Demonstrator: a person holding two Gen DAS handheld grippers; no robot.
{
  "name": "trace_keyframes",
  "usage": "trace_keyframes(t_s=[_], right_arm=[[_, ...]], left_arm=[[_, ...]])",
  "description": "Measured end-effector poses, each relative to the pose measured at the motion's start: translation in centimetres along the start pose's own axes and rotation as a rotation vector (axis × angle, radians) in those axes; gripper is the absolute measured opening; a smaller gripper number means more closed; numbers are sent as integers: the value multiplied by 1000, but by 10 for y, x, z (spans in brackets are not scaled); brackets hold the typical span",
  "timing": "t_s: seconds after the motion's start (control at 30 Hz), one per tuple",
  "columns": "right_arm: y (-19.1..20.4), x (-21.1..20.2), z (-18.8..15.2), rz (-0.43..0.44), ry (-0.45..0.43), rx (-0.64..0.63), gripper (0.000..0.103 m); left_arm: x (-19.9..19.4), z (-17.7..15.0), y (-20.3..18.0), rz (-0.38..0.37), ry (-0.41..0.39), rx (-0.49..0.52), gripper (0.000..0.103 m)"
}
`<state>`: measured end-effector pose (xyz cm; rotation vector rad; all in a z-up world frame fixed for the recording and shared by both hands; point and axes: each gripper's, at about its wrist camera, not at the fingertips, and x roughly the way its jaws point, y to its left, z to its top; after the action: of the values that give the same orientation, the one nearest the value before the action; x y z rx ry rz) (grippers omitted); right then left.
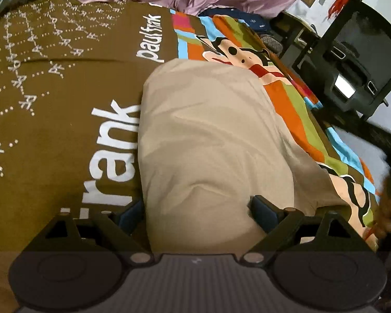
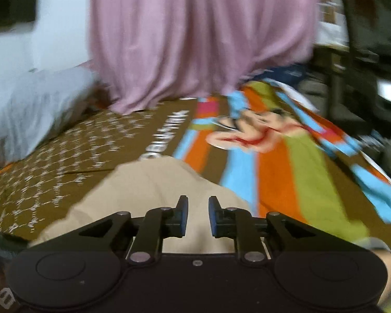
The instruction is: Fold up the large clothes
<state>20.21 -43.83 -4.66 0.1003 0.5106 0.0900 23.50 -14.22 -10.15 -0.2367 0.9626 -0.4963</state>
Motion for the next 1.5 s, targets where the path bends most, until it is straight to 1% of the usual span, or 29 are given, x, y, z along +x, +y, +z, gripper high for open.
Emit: trace_keyframes(t_s=[0.07,0.13,0.23,0.27,0.3,0.37,0.4,0.53,0.67,0.73,0.77,0.83,0.9,0.97,1.03,1.07,1.1,1.13,1.17,1.27,1.3,1.33,1.37,1.4,1.43,1.5], right_arm=[[18,26,12,71,12,-50,23],[37,57,21,133,42,-106,24],[56,97,28,177,86,-147,24],[61,111,29,188,120,-156,24],[65,123,28,184,151,-175,24],[69,138,24,171,177,-220,26],[69,143,24,170,190,-223,26],[61,157,16,179,254,-181,26],[56,168,0,168,279,-118,26],[56,166,-1,160,273,-113,26],[56,161,2,152,268,-114,28],[55,142,7,126,238,-112,30],[48,110,7,98,202,-103,29],[39,76,2,89,173,-87,29],[30,40,-12,46,159,-86,30],[25,26,-19,15,153,-85,37],[19,12,-28,-15,143,-78,53],[12,-1,-36,-42,132,-57,62],[5,-9,-43,-58,129,-29,74],[-26,-15,-56,-74,155,126,76],[-34,-14,-58,-66,157,180,79],[-44,-11,-58,-39,160,244,81],[-49,-6,-58,-17,170,284,88],[-55,1,-57,-2,194,322,90],[-58,7,-56,-3,213,345,90],[-58,21,-54,-17,246,359,91]], left_arm=[[1,0,0,-2,2,13,92],[0,0,-1,0,1,27,92],[2,1,0,-4,3,26,92],[3,2,1,-8,4,22,92],[4,2,2,-13,5,20,92],[5,3,2,-18,4,24,92],[6,3,3,-20,3,25,92],[9,2,4,-23,0,27,92],[10,2,2,-14,9,45,92],[10,2,0,-4,18,55,92],[9,3,0,-1,24,51,92],[6,7,1,-5,37,32,90],[1,11,2,-8,44,16,88],[-6,13,2,-10,30,16,88],[-11,14,3,-28,11,1,94],[-13,15,5,-48,2,-4,98],[-13,16,8,-62,-5,-7,99],[-13,18,10,-72,-12,-11,99],[-11,21,14,-86,-15,-19,99],[-3,28,30,-126,-2,-51,100],[0,31,37,-132,11,-70,100],[4,33,43,-146,26,-87,101],[10,35,50,-172,46,-104,103],[16,36,56,-196,66,-121,103],[22,38,62,-219,88,-138,103],[33,37,68,-258,120,-160,103]])
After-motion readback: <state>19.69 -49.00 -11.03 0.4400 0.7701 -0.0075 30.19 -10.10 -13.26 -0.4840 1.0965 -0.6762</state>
